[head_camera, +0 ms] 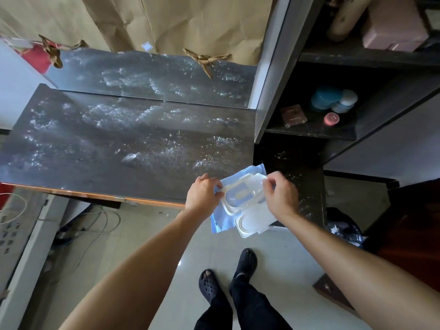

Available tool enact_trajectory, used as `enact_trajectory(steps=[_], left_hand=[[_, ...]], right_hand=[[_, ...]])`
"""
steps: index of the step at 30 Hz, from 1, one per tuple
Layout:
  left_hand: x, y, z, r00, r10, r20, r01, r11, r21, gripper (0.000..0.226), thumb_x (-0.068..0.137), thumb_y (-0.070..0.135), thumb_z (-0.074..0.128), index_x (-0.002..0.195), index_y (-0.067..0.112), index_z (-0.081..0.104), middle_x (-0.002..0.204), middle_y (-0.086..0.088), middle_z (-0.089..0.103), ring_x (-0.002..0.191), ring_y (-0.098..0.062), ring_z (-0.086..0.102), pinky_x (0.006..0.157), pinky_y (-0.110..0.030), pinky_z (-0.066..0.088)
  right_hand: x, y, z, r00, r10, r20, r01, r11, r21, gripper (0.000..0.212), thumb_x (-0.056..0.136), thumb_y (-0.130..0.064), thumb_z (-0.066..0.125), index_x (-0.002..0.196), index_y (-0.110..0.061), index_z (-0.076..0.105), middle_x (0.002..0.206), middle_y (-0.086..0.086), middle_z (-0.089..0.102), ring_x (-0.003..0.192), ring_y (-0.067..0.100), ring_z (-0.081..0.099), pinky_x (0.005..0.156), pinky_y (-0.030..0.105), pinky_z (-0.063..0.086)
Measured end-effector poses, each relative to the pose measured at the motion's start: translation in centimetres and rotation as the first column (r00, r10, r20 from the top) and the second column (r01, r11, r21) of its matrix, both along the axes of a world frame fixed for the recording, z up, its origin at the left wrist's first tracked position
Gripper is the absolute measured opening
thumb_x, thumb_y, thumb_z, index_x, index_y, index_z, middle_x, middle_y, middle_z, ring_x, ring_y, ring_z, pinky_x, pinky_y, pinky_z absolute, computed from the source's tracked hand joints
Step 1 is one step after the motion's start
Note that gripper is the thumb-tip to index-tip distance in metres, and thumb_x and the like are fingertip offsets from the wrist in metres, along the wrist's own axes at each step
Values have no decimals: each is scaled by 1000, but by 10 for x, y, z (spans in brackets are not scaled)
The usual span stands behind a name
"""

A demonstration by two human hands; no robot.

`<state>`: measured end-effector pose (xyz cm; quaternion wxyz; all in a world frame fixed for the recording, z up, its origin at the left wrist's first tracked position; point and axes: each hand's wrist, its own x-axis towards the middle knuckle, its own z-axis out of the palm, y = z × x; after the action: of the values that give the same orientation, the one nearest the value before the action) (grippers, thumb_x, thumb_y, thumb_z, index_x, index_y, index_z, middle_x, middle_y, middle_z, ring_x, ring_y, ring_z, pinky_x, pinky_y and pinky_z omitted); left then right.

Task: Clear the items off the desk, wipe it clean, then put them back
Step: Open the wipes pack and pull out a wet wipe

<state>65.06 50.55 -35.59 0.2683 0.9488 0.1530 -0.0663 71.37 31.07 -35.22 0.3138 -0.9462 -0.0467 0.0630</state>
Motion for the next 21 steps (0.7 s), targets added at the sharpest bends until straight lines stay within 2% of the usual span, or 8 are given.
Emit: enact_trajectory(steps=[4, 7, 11, 17, 21], left_hand=[[3, -24, 3, 965, -220, 141, 198, 967, 159, 17, 71, 6, 71, 82, 19, 74, 98, -9, 60, 86, -34, 56, 70, -37, 44], [7, -41, 2, 939, -312, 144, 276, 934, 226, 12, 69, 18, 78, 79, 24, 75, 99, -10, 60, 85, -34, 56, 69, -39, 45], [11, -46, 2, 966, -253, 49, 237, 947, 215, 16, 84, 32, 66, 98, 28, 75, 117, -7, 55, 106, -31, 48, 86, -38, 36], [12, -59, -1, 992, -128, 9, 121, 958, 259, 21, 88, 24, 55, 97, 19, 73, 122, -5, 53, 112, -28, 44, 88, -37, 31], [15, -66, -1, 989, -133, -56, 145, 934, 327, 25, 91, 27, 45, 102, 15, 64, 122, -4, 47, 113, -26, 41, 88, -38, 30]], right_hand=[[3, -4, -3, 990, -81, -116, 90, 993, 71, 13, 90, -24, 56, 89, -11, 61, 87, 6, 69, 79, 29, 60, 70, 37, 46], [8, -6, -2, 986, -70, -154, 84, 993, 88, 12, 90, -24, 57, 89, -12, 62, 88, 4, 69, 79, 25, 60, 69, 35, 48], [6, -7, -3, 984, -71, -163, 90, 990, 111, 13, 89, -24, 58, 88, -12, 63, 86, 2, 68, 77, 22, 60, 69, 36, 50], [2, -7, -4, 985, -79, -157, 100, 986, 133, 12, 88, -24, 59, 85, -13, 64, 83, 0, 68, 75, 21, 59, 67, 32, 46], [3, -7, -5, 985, -76, -153, 95, 987, 127, 12, 88, -23, 60, 85, -12, 64, 84, 2, 70, 75, 23, 62, 67, 34, 49]])
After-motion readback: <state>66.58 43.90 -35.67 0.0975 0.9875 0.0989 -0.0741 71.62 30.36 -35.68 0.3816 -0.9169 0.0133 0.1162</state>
